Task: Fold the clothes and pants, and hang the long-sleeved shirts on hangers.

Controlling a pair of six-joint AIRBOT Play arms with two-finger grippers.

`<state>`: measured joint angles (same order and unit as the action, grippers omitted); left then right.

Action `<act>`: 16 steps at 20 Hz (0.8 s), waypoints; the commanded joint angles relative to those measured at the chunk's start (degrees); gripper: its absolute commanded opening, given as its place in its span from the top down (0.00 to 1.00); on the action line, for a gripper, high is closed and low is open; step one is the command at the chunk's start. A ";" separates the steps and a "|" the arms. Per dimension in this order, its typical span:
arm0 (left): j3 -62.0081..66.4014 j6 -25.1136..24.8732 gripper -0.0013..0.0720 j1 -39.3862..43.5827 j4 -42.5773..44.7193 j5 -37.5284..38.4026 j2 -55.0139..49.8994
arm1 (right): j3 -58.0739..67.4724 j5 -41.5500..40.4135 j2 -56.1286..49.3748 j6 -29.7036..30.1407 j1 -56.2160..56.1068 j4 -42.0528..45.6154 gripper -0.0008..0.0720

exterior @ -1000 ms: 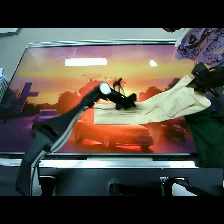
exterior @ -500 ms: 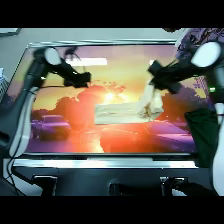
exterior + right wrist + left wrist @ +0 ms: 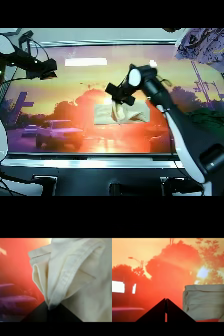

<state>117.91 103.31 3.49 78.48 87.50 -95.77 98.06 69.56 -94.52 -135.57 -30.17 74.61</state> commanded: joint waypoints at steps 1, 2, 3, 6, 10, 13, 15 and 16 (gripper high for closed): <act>-0.02 -0.04 0.96 -1.66 0.20 0.22 0.52 | 0.07 -5.95 -4.92 -0.31 -1.64 -4.04 0.95; -0.04 -0.04 0.96 -1.64 0.20 0.22 0.52 | 0.07 -7.30 -5.73 -0.33 -1.62 -5.27 0.95; -0.07 -0.04 0.96 -1.62 0.20 0.22 0.52 | 0.07 -8.90 -6.29 -0.26 -1.73 -6.25 0.95; -0.17 -0.04 0.96 -1.62 0.20 0.22 0.52 | 0.07 -10.95 -6.97 1.60 -1.92 -9.62 0.86; -0.20 -0.02 0.96 -1.62 0.20 0.20 0.52 | 0.07 -9.44 -6.95 7.63 -1.92 -15.50 0.70; -0.20 -0.02 0.96 -1.62 0.20 0.20 0.52 | 0.07 -6.23 -6.10 13.11 -1.90 -18.88 0.64; -0.20 -0.02 0.96 -1.62 0.20 0.17 0.52 | 0.07 -5.35 -3.67 15.04 -0.87 -18.36 0.64; -0.20 -0.02 0.96 -1.64 0.22 0.17 0.52 | 0.09 -5.35 -1.88 15.87 0.76 -18.47 0.64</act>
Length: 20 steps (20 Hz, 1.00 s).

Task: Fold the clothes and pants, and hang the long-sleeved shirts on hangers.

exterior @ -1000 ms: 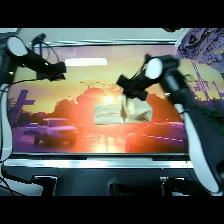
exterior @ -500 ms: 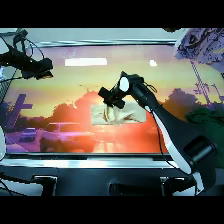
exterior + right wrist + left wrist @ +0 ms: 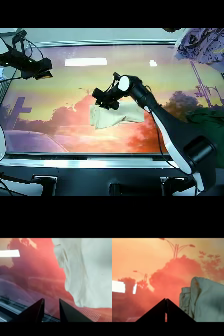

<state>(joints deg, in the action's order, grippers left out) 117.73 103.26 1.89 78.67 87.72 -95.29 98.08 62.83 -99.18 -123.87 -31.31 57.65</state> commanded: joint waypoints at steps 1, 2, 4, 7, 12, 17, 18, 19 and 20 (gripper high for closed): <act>0.00 0.02 0.96 -0.04 0.00 -0.04 0.04 | 0.07 1.53 4.70 4.22 4.39 -1.49 0.64; 0.00 0.00 0.96 -0.07 0.02 -0.04 0.04 | 0.07 1.99 6.99 4.83 8.04 -1.51 0.64; 0.00 0.02 0.96 -0.15 0.02 -0.04 0.04 | 0.04 4.72 10.99 9.20 17.38 -1.44 0.55; 0.00 0.00 0.96 -0.15 0.02 -0.07 0.04 | -0.17 14.12 12.72 19.28 32.83 -0.74 0.40; 0.00 -0.02 0.96 -0.15 0.02 0.00 0.04 | -11.54 18.78 9.51 38.53 48.54 -9.31 0.30; 0.00 0.00 0.96 -0.15 0.02 0.00 0.04 | -22.97 16.57 1.68 50.23 47.63 -16.94 0.30; -0.02 0.00 0.96 -0.15 0.00 0.00 0.04 | -23.41 16.00 0.13 51.80 46.93 -17.70 0.30; 0.00 0.00 0.96 -0.15 0.02 0.00 0.04 | -23.45 15.17 -1.33 53.31 46.01 -18.73 0.30; 0.00 0.00 0.96 -0.15 0.00 0.00 0.04 | -23.45 13.75 -2.36 54.10 45.07 -19.21 0.30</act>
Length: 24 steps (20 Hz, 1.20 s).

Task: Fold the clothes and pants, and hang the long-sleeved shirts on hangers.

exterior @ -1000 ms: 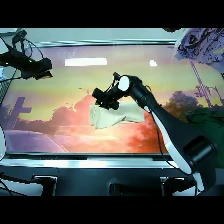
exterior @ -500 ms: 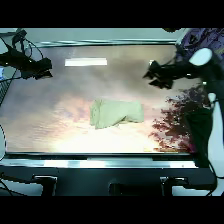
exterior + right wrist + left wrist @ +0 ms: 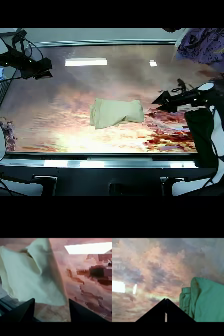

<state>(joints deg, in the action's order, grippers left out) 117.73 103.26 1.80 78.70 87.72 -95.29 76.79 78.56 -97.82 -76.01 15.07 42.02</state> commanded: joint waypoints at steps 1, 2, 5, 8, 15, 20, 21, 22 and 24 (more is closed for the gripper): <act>0.00 0.00 0.96 -0.07 0.00 0.00 0.04 | -2.16 -3.69 -4.50 6.86 -2.45 -3.96 0.30; 0.00 0.00 0.96 -0.07 -0.02 0.00 0.04 | -2.16 -5.62 -5.18 7.10 -3.58 -4.02 0.30; -0.02 0.00 0.96 -0.04 0.00 0.02 0.04 | -2.12 -7.78 -7.21 8.39 -6.08 -6.38 0.31; -0.02 0.00 0.96 -0.04 0.00 0.02 0.04 | -2.12 -8.50 -8.68 8.79 -8.15 -7.04 0.33; -0.02 0.00 0.96 -0.04 -0.02 0.00 0.04 | -1.36 -9.73 -7.74 9.18 -10.82 -8.20 0.96; -0.02 0.00 0.96 -0.04 -0.04 0.02 0.04 | 8.35 -9.51 -3.10 -0.22 -7.89 -0.92 0.96; -0.02 0.02 0.96 -0.04 -0.04 0.04 0.04 | 11.10 -9.51 -2.89 -2.23 -6.95 -0.13 0.96; -0.02 0.00 0.96 -0.04 -0.04 0.31 0.04 | 13.68 -9.38 -2.86 -3.93 -5.99 0.15 0.96; -0.02 0.00 0.96 -0.04 -0.02 1.01 0.04 | 18.78 -9.94 -2.82 -7.98 -3.34 1.53 0.96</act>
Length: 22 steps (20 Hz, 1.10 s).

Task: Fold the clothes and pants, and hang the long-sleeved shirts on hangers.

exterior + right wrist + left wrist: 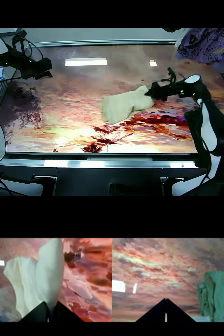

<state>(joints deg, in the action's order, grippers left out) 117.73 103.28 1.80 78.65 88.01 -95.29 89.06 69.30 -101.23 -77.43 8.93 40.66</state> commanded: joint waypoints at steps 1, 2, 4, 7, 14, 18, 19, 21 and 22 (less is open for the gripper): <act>-0.02 -0.02 0.96 -0.04 0.02 1.03 0.04 | 8.74 -0.94 0.59 -8.50 3.91 4.26 0.96; -0.02 -0.02 0.96 -0.04 0.02 1.16 0.04 | 11.17 -0.92 0.59 -10.45 5.22 5.90 0.96; -0.02 0.00 0.96 -0.04 0.02 1.16 0.04 | 15.41 -0.92 0.59 -14.67 7.52 10.47 0.96; -0.02 -0.02 0.96 -0.04 0.02 1.38 0.04 | 20.72 -0.48 0.66 -20.39 11.10 16.55 0.96; -0.02 0.22 0.96 -0.04 0.02 1.88 0.04 | 26.34 -1.53 2.73 -33.20 18.03 24.90 0.96; -0.02 0.22 0.96 -0.04 0.00 2.95 0.04 | 26.34 -0.59 5.99 -40.48 19.96 33.20 0.96; -0.02 0.22 0.96 -0.07 0.02 3.13 0.04 | 26.34 0.04 6.73 -41.99 20.22 35.28 0.96; -0.02 0.24 0.96 -0.04 0.00 3.28 0.04 | 26.34 1.62 8.22 -44.41 20.33 38.77 0.96; -0.02 0.24 0.96 -0.04 0.00 3.58 0.04 | 26.34 2.62 8.94 -45.27 20.33 40.44 0.96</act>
<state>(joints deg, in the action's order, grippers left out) 117.73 103.48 1.78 78.67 91.00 -95.29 115.26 69.73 -94.28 -117.99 28.77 74.61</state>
